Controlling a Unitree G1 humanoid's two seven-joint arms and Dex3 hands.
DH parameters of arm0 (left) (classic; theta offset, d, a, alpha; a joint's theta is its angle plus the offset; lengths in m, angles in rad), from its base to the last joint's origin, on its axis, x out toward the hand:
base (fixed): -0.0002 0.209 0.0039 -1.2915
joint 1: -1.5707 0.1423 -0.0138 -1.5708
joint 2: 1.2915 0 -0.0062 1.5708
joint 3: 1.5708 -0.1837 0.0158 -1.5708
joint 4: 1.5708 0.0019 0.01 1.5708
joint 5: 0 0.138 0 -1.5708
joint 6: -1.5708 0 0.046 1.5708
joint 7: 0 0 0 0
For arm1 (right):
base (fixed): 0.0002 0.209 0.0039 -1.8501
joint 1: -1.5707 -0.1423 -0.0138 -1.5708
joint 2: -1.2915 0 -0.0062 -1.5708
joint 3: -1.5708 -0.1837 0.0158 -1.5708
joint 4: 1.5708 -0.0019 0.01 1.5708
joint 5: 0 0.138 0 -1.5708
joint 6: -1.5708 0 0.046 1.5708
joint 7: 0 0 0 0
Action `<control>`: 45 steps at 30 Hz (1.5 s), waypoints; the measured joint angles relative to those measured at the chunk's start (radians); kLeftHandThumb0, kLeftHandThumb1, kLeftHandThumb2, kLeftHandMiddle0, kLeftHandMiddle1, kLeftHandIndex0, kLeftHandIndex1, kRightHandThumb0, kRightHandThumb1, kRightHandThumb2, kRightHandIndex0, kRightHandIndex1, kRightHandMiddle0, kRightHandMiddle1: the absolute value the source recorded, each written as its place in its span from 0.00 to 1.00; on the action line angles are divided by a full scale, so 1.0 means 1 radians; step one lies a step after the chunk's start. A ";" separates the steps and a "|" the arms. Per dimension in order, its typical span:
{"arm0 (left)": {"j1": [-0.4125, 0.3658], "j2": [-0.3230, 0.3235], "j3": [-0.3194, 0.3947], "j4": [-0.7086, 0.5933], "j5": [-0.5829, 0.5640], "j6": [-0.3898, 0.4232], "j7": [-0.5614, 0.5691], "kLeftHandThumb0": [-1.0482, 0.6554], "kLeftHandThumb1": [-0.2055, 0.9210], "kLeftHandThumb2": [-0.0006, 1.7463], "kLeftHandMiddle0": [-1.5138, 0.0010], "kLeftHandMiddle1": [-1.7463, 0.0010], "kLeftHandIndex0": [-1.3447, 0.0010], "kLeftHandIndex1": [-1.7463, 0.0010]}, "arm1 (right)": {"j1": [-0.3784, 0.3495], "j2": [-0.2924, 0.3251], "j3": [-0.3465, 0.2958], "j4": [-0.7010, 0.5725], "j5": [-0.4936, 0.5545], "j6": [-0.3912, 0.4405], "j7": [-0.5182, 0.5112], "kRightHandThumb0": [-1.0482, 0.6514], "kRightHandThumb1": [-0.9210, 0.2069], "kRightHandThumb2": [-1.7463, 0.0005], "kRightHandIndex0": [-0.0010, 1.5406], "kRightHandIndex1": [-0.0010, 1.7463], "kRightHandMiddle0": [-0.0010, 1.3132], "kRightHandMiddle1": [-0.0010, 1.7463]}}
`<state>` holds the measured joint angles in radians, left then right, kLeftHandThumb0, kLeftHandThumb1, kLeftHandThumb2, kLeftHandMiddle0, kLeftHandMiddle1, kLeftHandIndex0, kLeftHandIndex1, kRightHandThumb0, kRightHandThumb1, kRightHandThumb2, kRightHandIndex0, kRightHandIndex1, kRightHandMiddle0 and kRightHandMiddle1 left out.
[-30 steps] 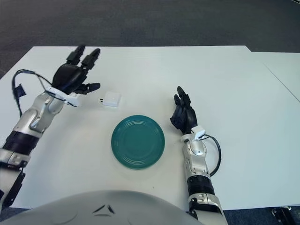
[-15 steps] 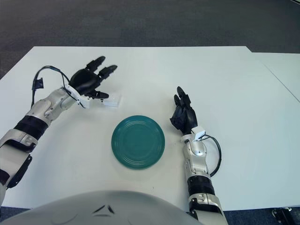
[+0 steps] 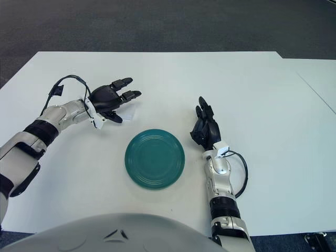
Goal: Put the charger into the plate.
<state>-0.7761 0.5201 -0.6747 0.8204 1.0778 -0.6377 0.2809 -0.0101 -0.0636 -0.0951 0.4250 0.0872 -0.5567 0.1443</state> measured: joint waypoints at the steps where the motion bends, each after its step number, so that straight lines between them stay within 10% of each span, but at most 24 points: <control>1: -0.006 -0.001 -0.007 0.011 0.003 -0.003 0.004 0.00 1.00 0.18 1.00 1.00 1.00 0.72 | 0.001 0.000 0.000 -0.001 0.000 0.000 -0.001 0.05 0.00 0.38 0.03 0.00 0.00 0.10; 25: -0.107 -0.105 -0.077 0.269 -0.033 -0.018 -0.002 0.00 1.00 0.18 1.00 1.00 1.00 0.66 | 0.012 0.002 0.010 -0.014 -0.023 0.000 -0.052 0.05 0.00 0.38 0.00 0.00 0.00 0.08; 45: -0.125 -0.201 0.035 0.406 -0.259 0.100 -0.279 0.00 1.00 0.23 0.95 0.99 1.00 0.59 | 0.028 0.008 0.013 -0.034 -0.017 0.007 -0.039 0.05 0.00 0.38 0.04 0.01 0.00 0.09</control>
<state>-0.9013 0.3190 -0.6398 1.2261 0.8186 -0.5377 0.0023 0.0182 -0.0551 -0.0819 0.3911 0.0698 -0.5498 0.1055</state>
